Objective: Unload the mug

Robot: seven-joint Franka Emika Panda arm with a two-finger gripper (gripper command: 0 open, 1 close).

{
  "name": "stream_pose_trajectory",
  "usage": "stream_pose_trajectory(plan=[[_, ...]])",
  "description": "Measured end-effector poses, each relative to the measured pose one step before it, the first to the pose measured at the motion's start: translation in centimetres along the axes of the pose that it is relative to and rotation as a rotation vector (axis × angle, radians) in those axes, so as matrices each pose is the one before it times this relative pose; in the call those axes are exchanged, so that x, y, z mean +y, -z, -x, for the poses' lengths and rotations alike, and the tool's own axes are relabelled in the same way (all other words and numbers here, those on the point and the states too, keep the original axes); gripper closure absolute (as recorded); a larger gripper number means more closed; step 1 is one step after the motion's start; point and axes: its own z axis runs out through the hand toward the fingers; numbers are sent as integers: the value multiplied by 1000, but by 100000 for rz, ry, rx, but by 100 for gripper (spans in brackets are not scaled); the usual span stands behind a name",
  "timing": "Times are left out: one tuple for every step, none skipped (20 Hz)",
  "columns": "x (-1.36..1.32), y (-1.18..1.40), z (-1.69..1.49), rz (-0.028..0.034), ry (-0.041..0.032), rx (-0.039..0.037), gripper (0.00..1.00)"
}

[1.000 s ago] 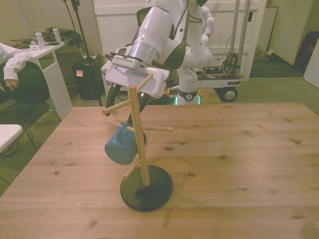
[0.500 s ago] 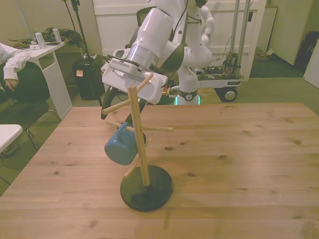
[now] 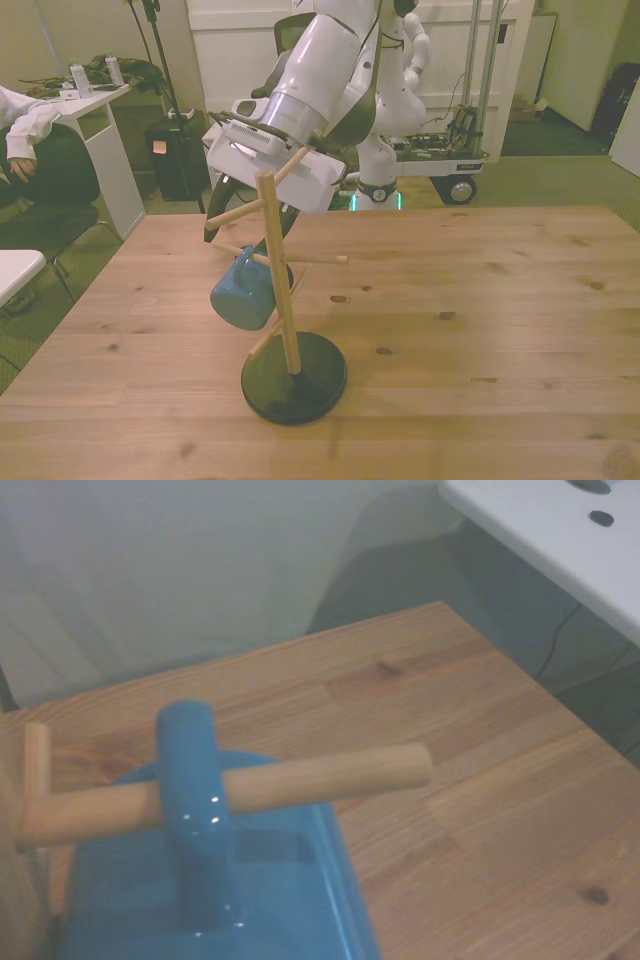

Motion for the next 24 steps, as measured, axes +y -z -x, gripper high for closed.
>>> stream_pose_trajectory(plan=[[-183, -58, 127, 167, 645, 122, 0], [-166, -92, -49, 114, 263, 243, 0], [-132, -110, -154, 85, -23, 264, 0], [-154, -139, -217, 54, -105, 346, 0], [-158, -182, -186, 159, -19, 315, 0], [-238, -168, -165, 154, 155, 402, 0], [-281, -203, -105, 366, 356, 383, 0], [-381, -129, -56, 191, 244, 275, 0], [-367, -119, 38, 335, 245, 87, 0], [-383, -38, 102, 164, 310, 42, 0], [-330, -21, 100, 82, 391, 118, 0], [-254, 20, 26, 200, 374, 430, 0], [-231, -10, 18, 223, 292, 468, 0], [-179, -29, 78, 157, 246, 267, 0], [-128, -89, 127, 155, 169, 65, 0], [-32, -124, 131, 237, 255, 19, 0], [21, -149, 111, 313, 265, 34, 0], [13, -156, 157, 290, 316, -49, 0], [39, -145, 121, 296, 202, -58, 0], [59, -108, 118, 280, 185, -67, 100], [91, -83, 64, 249, 91, -40, 100], [57, -47, 54, 165, 82, -35, 100], [-10, -2, 78, 27, 119, -55, 100], [-16, 4, 60, 0, 88, -44, 100]])
